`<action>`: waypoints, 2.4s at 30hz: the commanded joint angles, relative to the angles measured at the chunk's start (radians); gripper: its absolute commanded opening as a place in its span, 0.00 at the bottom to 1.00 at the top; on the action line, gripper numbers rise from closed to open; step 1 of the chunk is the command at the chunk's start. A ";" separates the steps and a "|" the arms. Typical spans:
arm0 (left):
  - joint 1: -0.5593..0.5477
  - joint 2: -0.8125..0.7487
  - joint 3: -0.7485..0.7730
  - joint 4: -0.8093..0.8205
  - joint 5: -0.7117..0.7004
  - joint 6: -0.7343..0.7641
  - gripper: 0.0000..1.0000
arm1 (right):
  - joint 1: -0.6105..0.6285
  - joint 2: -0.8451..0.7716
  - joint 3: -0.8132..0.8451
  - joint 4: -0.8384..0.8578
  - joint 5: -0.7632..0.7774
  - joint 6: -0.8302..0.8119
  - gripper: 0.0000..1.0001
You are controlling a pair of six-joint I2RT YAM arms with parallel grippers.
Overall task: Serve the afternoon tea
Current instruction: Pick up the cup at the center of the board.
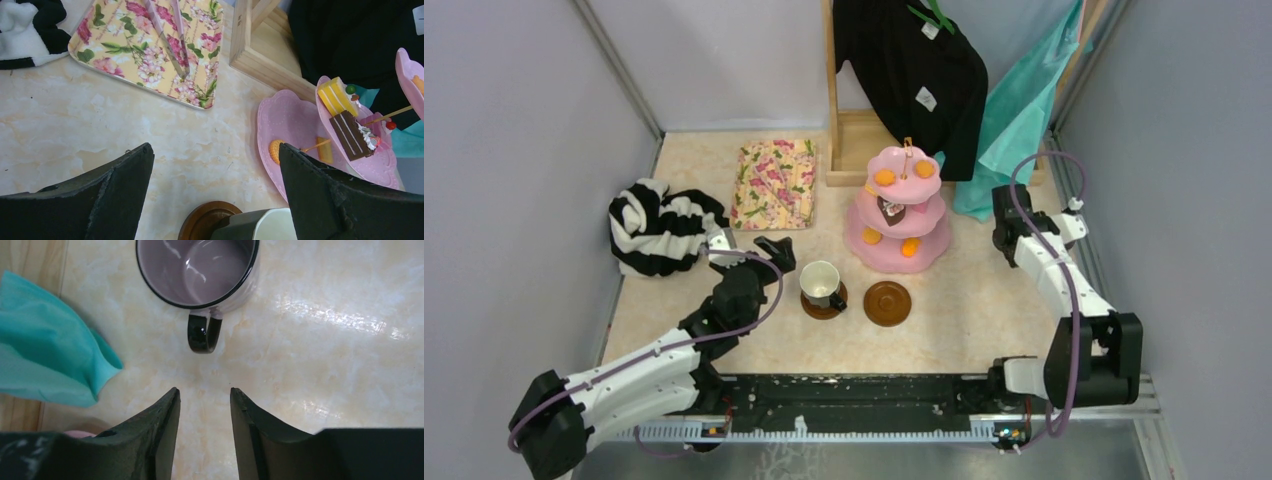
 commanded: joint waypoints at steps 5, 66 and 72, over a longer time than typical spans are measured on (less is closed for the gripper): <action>-0.004 -0.034 -0.033 0.047 -0.007 0.022 0.99 | -0.074 0.054 0.069 0.032 -0.040 -0.037 0.59; -0.003 0.000 -0.037 0.072 -0.019 0.008 0.99 | -0.156 0.283 0.083 0.173 -0.076 -0.321 0.02; -0.004 -0.011 -0.036 0.067 -0.022 0.017 0.99 | -0.050 0.204 0.037 0.141 -0.056 -0.338 0.02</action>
